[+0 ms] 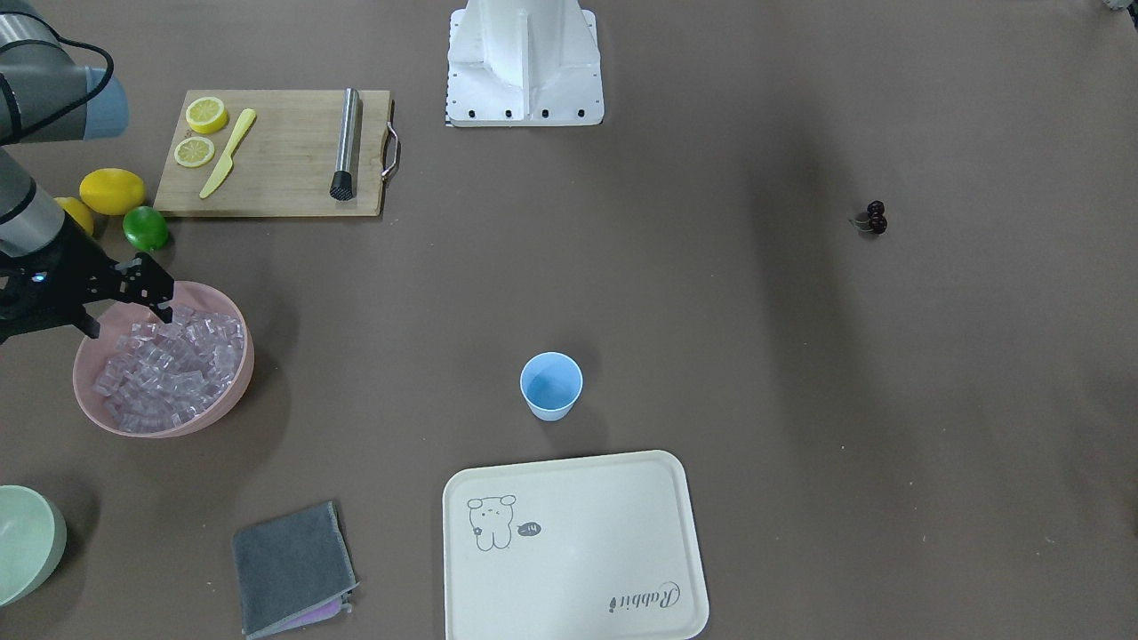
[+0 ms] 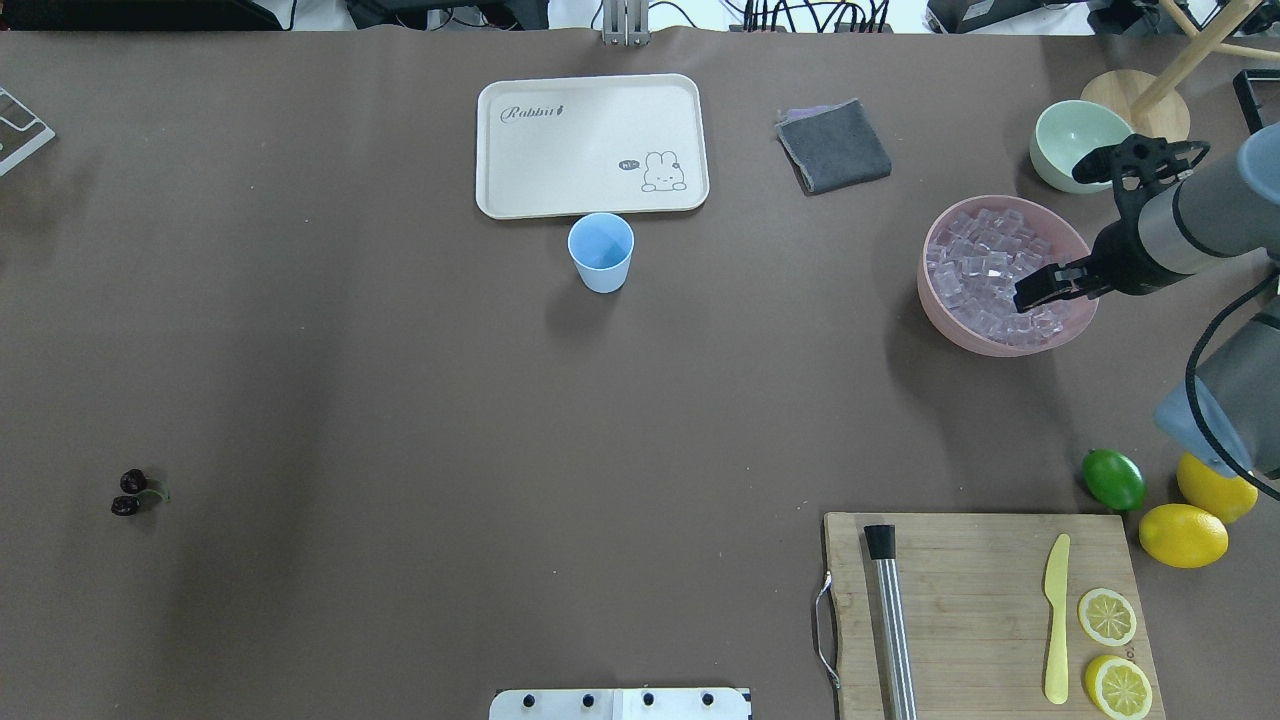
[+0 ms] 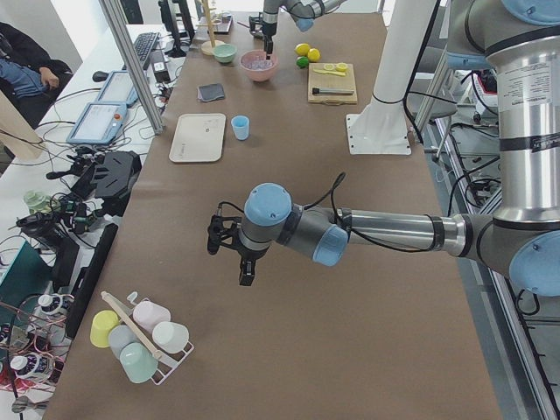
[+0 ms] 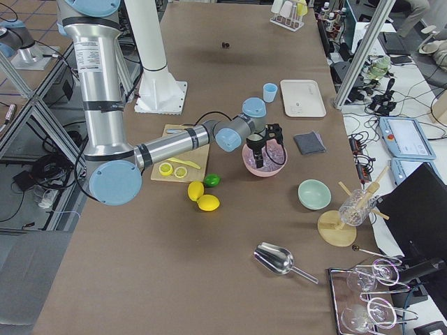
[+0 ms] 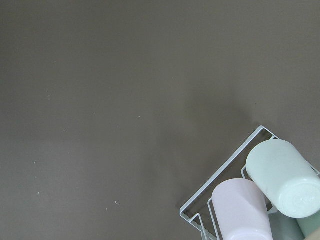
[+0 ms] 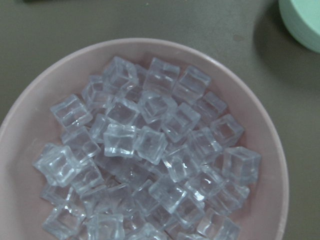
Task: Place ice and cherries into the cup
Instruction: 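Lower the right gripper into the bowl and grasp an ice cube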
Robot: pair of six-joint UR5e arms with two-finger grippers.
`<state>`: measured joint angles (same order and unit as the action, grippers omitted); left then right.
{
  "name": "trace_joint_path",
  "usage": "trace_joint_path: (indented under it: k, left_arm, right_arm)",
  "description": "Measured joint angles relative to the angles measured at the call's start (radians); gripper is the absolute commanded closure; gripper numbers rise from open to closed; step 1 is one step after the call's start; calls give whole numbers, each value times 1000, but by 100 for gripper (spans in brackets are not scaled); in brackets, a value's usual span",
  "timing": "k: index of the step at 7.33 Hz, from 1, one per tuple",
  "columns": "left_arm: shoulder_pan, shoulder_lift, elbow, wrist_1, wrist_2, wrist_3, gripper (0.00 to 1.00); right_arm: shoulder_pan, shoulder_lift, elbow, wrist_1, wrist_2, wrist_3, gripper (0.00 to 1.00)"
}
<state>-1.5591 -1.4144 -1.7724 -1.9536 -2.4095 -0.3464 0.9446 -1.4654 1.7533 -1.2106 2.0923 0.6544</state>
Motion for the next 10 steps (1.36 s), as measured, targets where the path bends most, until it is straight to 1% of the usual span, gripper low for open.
trace_joint_path:
  k: [1, 2, 3, 5, 6, 7, 10]
  left_arm:
    - [-2, 2, 0, 0, 0, 0, 2]
    - [-3, 3, 0, -1, -1, 0, 2]
    - [-3, 3, 0, -1, -2, 0, 2]
    - [-3, 1, 3, -1, -3, 0, 2]
    - [-3, 1, 6, -1, -4, 0, 2]
    - [-3, 0, 8, -1, -4, 0, 2]
    - [-2, -1, 7, -2, -5, 1, 2]
  right_arm:
    - [-19, 3, -6, 0, -20, 1, 37]
    - [-29, 4, -9, -1, -30, 0, 48]
    - [-37, 6, -11, -2, -34, -1, 55]
    - [-50, 8, -13, -4, -37, -2, 57]
    - [-52, 8, -13, -5, -37, -3, 64]
    - [-53, 8, -12, -6, -36, -3, 66]
    - [-44, 9, -3, -10, -26, -4, 70]
